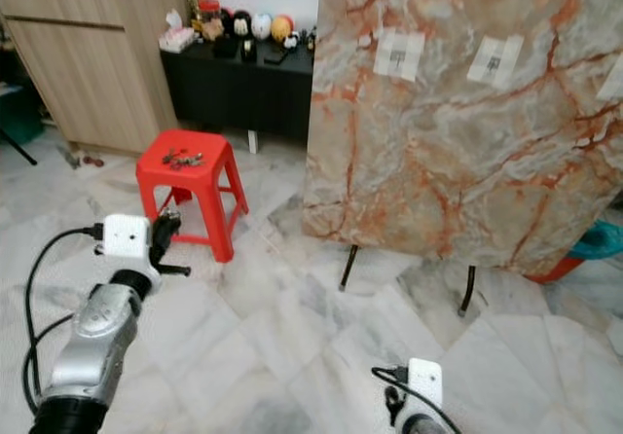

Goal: Hang keys on a hook

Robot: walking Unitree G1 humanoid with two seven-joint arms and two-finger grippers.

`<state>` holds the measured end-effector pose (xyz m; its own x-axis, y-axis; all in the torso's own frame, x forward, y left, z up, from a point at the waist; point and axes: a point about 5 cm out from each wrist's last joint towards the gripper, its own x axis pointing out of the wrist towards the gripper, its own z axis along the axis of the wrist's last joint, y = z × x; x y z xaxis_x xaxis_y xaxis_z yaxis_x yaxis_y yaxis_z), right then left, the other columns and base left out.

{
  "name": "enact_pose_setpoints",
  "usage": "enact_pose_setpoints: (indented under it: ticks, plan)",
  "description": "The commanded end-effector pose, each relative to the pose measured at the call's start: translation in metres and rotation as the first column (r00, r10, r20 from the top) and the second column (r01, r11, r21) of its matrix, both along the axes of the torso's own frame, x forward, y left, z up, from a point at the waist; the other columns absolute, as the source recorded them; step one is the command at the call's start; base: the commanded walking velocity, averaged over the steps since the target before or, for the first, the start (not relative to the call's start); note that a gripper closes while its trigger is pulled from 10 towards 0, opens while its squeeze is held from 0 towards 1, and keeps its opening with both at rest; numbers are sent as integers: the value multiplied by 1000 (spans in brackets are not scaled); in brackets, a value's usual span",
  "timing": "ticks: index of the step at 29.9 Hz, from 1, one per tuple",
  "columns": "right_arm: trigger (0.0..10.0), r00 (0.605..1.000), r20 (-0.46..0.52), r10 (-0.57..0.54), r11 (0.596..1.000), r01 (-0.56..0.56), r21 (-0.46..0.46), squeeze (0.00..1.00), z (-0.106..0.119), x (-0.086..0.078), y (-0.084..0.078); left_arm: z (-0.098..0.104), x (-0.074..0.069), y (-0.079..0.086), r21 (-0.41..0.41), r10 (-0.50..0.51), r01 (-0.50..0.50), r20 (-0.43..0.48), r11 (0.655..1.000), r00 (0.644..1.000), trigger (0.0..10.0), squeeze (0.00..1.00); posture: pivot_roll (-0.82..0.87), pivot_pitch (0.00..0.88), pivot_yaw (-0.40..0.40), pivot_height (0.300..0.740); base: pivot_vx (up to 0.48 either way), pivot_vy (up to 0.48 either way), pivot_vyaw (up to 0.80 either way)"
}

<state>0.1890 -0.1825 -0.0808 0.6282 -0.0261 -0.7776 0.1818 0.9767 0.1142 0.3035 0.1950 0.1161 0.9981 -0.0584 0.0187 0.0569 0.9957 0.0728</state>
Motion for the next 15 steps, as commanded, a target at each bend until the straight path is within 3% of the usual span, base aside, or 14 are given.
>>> enact_pose_setpoints:
  ticks: [1,15]
  plan:
    - [10000,1000,-16,-23,1000,22,-9,0,-1,-3,-7,3,2,-11,-13,-45,45,15,999,999,10000,0,75,0,-70,740,0,0,-800]
    - [10000,1000,-14,1,1000,-1,-4,0,1,1,-3,11,8,-23,-45,-87,89,34,995,996,10000,0,75,0,-74,740,0,0,-800]
